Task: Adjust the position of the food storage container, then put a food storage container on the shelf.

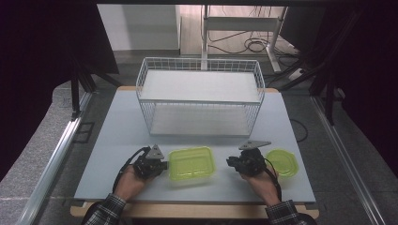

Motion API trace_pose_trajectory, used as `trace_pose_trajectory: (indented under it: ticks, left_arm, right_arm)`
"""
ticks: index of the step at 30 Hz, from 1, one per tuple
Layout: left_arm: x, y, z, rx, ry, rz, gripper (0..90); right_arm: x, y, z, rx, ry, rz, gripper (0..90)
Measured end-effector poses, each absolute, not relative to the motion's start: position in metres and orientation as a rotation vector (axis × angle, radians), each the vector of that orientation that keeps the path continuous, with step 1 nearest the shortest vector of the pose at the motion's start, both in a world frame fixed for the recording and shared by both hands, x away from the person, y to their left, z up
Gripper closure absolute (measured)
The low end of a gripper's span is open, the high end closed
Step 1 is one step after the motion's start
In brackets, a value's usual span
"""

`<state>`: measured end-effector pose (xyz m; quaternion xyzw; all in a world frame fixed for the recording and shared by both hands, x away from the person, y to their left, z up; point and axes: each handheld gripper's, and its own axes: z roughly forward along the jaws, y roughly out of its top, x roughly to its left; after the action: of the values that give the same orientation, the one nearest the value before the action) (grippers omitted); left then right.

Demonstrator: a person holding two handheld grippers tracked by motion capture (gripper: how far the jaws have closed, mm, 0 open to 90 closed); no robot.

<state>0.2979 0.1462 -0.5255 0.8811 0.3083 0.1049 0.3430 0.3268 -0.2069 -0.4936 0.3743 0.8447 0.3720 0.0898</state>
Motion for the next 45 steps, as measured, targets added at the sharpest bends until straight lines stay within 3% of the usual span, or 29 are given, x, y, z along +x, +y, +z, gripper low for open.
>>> trace_pose_trajectory:
  ticks: [14,16,17,18,19,25,28,38,45]
  left_arm:
    - [0.283,0.118,-0.525,2.321,0.7,0.221,85.1]
    - [0.282,0.123,-0.525,2.321,0.722,0.237,76.7]
    - [0.28,0.13,-0.527,2.315,0.765,0.289,58.5]
    - [0.28,0.13,-0.527,2.315,0.765,0.289,51.5]
    - [0.28,0.134,-0.527,2.317,0.78,0.308,51.5]
    - [0.28,0.144,-0.523,2.249,0.832,0.371,18.6]
    - [0.277,0.144,-0.524,2.252,0.841,0.395,7.4]
    - [0.264,0.153,-0.527,2.206,0.876,0.406,3.2]
    - [0.256,0.156,-0.529,2.236,0.882,0.437,3.6]
  right_arm:
    - [0.328,-0.206,-0.492,1.113,2.503,1.091,73.4]
    - [0.326,-0.206,-0.492,1.109,2.5,1.078,71.2]
    - [0.325,-0.206,-0.492,1.106,2.499,1.074,67.5]
    - [0.325,-0.206,-0.492,1.106,2.499,1.074,67.5]
    - [0.325,-0.207,-0.493,1.105,2.496,1.073,65.2]
    - [0.324,-0.211,-0.491,1.113,2.481,1.096,50.6]
    - [0.324,-0.213,-0.49,1.123,2.474,1.119,44.0]
    - [0.331,-0.214,-0.488,1.228,2.477,1.233,27.7]
    - [0.34,-0.213,-0.489,1.319,2.478,1.269,29.9]
